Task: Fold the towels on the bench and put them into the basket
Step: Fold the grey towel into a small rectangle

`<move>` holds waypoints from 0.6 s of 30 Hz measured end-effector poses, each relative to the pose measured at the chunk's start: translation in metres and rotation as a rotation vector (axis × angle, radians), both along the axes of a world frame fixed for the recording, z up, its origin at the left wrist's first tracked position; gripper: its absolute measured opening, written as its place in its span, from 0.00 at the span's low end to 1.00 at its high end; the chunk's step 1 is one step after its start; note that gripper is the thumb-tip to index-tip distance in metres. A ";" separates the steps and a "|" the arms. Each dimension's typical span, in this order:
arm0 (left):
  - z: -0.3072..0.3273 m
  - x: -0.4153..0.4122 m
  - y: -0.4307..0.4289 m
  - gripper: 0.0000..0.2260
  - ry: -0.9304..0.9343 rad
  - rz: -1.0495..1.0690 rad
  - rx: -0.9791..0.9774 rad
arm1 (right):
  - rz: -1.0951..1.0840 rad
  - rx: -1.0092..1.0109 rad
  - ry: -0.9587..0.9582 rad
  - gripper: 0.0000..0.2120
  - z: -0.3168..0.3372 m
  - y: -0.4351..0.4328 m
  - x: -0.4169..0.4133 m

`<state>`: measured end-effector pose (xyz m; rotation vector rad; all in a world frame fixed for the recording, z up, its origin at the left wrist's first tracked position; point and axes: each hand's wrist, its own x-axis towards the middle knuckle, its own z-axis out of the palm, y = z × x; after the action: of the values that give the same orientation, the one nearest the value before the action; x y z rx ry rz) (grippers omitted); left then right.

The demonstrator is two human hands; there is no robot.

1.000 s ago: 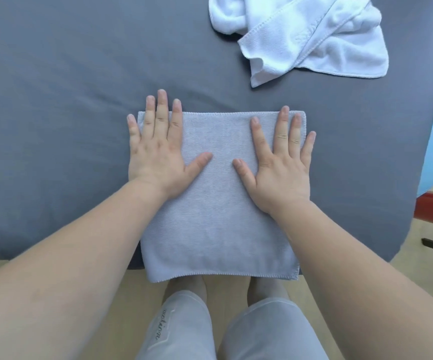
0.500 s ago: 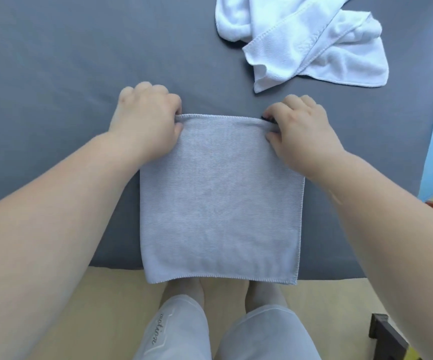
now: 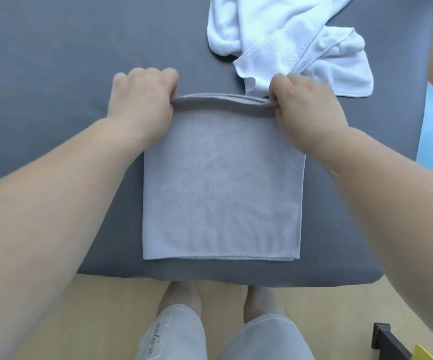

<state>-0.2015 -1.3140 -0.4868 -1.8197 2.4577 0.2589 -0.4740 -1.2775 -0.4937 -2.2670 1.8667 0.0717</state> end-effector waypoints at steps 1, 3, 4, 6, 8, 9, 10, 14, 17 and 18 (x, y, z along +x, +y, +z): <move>0.003 -0.002 -0.004 0.06 0.010 -0.003 -0.051 | -0.018 -0.051 -0.010 0.11 0.004 -0.005 -0.002; 0.012 -0.004 -0.011 0.09 0.029 -0.009 -0.133 | -0.040 -0.151 -0.045 0.11 0.013 -0.011 -0.005; 0.017 -0.005 -0.012 0.09 0.040 -0.010 -0.171 | -0.041 -0.188 -0.066 0.10 0.017 -0.011 -0.007; 0.024 -0.003 -0.008 0.08 0.104 -0.006 -0.208 | -0.028 -0.219 -0.109 0.08 0.021 -0.002 -0.012; 0.028 0.003 0.010 0.07 0.208 0.005 -0.213 | 0.010 -0.218 -0.158 0.06 0.022 0.018 -0.017; 0.028 0.007 0.023 0.06 0.253 0.003 -0.212 | 0.035 -0.218 -0.173 0.06 0.021 0.031 -0.019; 0.026 0.012 0.039 0.06 0.286 -0.003 -0.201 | 0.060 -0.221 -0.178 0.05 0.019 0.046 -0.020; 0.008 0.032 0.108 0.08 0.351 -0.027 -0.116 | 0.113 -0.212 -0.180 0.08 0.004 0.109 -0.015; -0.004 0.039 0.146 0.08 0.363 -0.063 -0.063 | 0.101 -0.163 -0.199 0.09 -0.004 0.148 -0.011; -0.005 0.040 0.155 0.07 0.367 -0.069 -0.058 | 0.090 -0.153 -0.212 0.10 -0.005 0.158 -0.010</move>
<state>-0.1612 -1.1593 -0.4921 -1.8461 2.7874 0.5691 -0.4841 -1.1198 -0.4985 -2.3507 1.7153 -0.2963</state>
